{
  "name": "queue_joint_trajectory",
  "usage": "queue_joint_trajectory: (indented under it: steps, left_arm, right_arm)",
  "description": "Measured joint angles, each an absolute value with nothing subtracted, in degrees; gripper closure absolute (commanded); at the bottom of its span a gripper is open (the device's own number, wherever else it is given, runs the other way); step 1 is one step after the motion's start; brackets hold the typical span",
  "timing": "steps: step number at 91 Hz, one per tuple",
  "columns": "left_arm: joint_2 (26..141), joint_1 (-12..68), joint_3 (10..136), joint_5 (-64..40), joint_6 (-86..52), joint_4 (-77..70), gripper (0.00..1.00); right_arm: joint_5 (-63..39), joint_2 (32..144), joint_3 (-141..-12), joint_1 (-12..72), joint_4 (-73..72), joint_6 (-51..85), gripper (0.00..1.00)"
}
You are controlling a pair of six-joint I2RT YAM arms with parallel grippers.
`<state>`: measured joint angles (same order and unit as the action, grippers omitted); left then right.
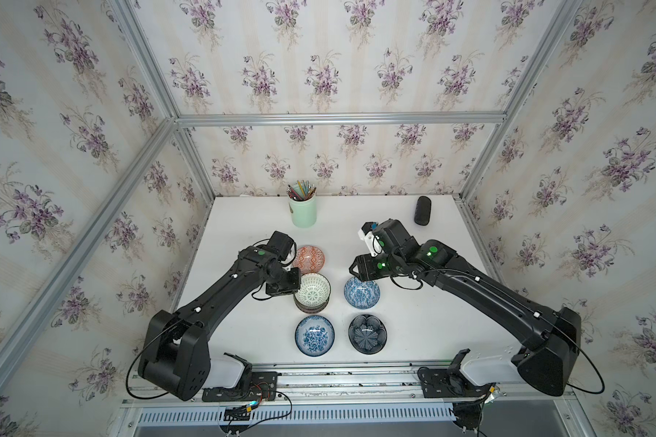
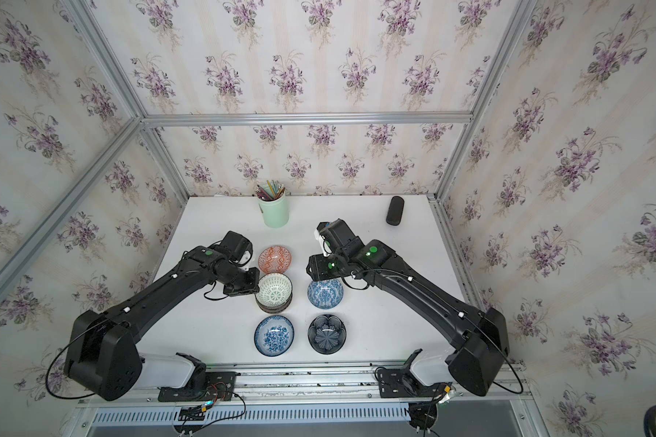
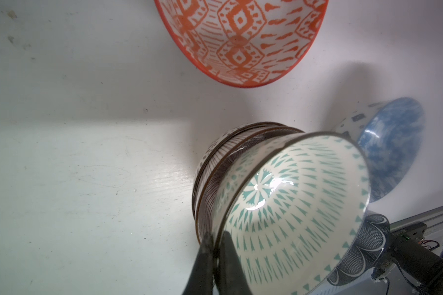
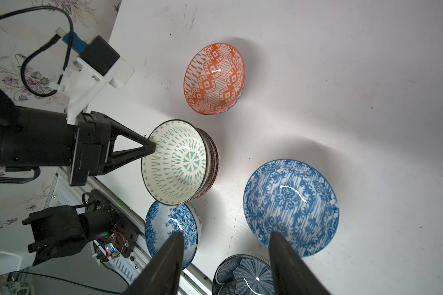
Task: Stack the bowls
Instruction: Place the bowl on the bowl.
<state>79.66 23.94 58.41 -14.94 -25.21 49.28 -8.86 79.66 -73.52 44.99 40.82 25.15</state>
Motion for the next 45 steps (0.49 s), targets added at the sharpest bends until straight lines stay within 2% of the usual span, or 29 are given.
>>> queue_joint_trajectory:
  steps: [45]
  left_arm:
    - [79.64, 23.94, 56.90, -14.87, -25.61, 47.86, 1.00]
  right_arm:
    - [-9.50, 79.64, -71.75, 44.97, 40.56, 25.15, 0.42]
